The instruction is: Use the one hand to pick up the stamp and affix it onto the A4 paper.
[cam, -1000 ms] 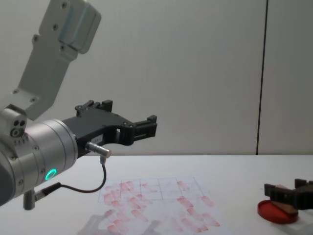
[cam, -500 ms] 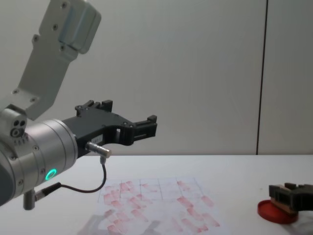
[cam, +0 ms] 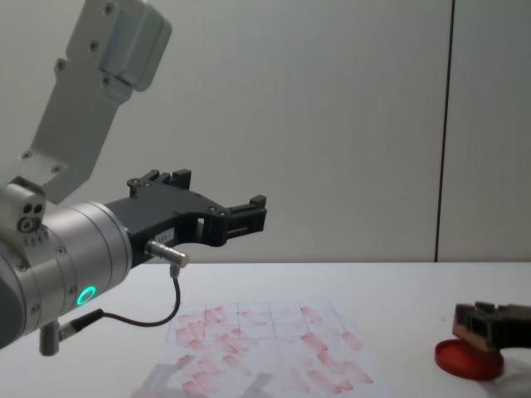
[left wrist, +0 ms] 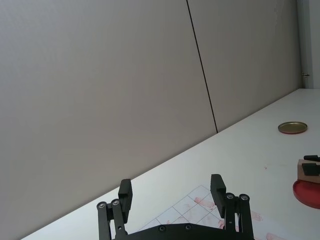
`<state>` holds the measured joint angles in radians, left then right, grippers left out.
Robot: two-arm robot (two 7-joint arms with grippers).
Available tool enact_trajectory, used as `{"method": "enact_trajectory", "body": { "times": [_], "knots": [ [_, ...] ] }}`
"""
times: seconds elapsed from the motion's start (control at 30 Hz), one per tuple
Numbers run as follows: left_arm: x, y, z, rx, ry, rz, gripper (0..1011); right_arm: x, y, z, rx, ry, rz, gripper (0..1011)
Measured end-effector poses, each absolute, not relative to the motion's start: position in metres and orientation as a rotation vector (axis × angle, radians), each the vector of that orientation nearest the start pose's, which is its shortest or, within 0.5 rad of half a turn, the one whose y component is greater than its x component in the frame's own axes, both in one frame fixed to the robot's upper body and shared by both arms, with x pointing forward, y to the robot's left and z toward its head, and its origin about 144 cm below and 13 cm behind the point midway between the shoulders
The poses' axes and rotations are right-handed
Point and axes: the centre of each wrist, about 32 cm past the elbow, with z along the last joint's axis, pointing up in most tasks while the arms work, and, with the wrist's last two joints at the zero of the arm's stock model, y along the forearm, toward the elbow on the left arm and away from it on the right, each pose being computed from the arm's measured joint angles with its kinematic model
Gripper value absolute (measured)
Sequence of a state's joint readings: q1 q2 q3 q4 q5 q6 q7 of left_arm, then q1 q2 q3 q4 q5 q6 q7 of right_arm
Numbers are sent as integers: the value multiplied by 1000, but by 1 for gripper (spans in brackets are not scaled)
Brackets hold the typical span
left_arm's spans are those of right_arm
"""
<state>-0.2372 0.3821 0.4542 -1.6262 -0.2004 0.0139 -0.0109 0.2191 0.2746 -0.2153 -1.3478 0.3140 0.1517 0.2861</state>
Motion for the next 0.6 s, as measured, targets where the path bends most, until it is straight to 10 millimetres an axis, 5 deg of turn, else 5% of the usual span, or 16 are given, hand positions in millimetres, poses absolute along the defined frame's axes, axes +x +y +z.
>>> {"method": "enact_trajectory", "body": {
  "times": [0.6],
  "knots": [
    [492,198,1204,61,-268,1124,993,517,-231,1172,-75,38,-999,219]
  ]
}}
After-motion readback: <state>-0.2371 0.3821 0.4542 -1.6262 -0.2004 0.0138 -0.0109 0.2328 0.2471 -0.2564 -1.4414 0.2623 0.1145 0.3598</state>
